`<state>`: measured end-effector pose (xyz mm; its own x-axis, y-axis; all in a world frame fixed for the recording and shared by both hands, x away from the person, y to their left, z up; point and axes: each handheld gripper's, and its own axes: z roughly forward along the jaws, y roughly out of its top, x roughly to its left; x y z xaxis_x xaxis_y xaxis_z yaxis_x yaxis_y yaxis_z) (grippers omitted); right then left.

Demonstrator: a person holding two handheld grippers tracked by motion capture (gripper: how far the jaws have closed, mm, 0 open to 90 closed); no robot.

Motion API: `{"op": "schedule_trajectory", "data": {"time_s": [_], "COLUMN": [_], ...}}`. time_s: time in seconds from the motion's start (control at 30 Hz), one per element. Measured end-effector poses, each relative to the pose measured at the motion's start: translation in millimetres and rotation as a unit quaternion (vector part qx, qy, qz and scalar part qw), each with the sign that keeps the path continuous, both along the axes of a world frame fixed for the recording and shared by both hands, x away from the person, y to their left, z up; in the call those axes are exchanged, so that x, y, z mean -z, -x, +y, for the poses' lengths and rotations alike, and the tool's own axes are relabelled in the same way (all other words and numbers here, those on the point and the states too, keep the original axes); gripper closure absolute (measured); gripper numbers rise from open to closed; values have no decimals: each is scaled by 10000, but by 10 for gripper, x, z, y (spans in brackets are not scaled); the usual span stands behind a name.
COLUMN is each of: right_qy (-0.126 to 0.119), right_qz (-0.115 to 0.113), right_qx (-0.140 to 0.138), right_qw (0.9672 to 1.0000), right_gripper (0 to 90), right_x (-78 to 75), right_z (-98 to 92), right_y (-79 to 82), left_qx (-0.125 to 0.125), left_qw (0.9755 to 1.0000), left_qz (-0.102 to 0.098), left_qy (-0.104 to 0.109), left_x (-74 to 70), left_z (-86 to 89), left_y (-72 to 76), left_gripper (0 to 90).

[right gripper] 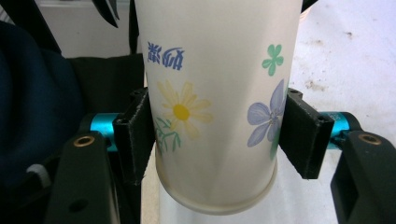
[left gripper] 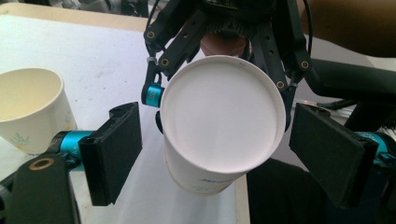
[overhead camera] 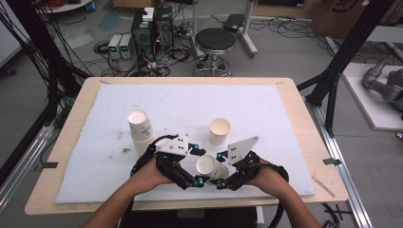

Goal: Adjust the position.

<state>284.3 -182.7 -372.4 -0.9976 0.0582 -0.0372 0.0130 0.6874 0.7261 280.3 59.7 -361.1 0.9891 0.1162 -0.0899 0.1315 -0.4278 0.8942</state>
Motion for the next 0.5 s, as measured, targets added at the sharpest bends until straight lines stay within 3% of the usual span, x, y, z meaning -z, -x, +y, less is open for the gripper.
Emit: {"op": "schedule_trajectory", "data": {"time_s": [0.37,0.5], "right_qy": [754,894], "right_qz": [-56,-54], "right_qx": [0,-14], "right_qw": [9971,9960], "right_gripper": [346,344], "right_x": [-7,-11], "right_z": [137,195], "right_y": [-6,6], "left_qx": [61,56], "left_qw": [9992,9988], "left_qz": [-43,-23], "left_qy": [-391,-492], "left_x": [46,73], "left_z": [-40,-54], "left_y": [-41,-64], "left_gripper": [210,238]}}
